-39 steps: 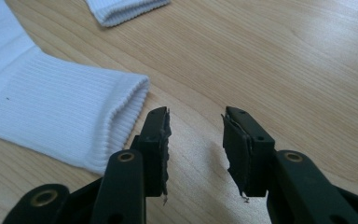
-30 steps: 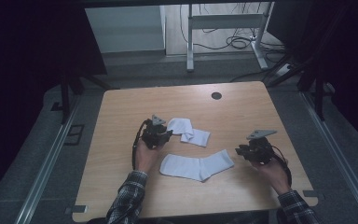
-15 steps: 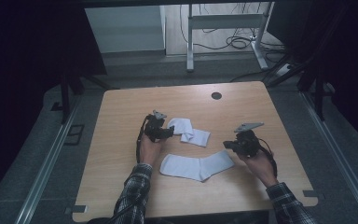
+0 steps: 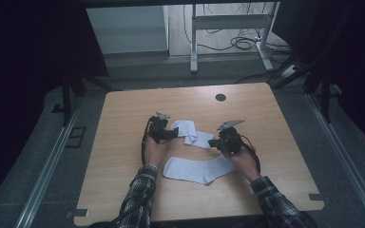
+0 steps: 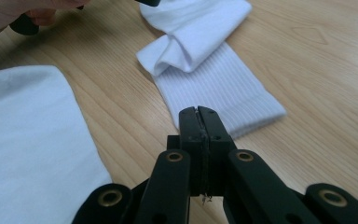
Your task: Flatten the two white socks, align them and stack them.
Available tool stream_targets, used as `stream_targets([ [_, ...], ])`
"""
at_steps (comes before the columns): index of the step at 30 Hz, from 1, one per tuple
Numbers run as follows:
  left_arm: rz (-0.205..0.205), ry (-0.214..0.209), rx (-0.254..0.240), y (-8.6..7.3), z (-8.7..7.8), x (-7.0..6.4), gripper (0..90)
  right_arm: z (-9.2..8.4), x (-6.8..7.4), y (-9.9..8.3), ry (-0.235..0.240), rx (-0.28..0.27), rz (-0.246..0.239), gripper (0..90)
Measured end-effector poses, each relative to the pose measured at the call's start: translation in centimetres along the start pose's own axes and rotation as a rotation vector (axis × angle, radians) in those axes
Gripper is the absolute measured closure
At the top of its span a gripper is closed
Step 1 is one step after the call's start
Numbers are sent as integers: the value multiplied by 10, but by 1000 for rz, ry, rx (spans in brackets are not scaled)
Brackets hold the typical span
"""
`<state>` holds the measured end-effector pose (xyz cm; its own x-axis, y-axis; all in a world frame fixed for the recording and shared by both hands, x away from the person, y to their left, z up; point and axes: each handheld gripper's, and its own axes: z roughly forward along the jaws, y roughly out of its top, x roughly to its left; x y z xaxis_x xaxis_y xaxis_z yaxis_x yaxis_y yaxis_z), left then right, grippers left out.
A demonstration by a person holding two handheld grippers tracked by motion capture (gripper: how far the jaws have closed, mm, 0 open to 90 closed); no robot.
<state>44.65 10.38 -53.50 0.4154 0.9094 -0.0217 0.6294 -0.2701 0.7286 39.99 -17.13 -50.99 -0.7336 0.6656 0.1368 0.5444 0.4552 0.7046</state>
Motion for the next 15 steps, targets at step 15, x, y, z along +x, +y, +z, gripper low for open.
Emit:
stream_targets([
  [15, 26, 25, 44, -4, 6, 2, 285, 18, -1, -3, -24, 60, -8, 881],
])
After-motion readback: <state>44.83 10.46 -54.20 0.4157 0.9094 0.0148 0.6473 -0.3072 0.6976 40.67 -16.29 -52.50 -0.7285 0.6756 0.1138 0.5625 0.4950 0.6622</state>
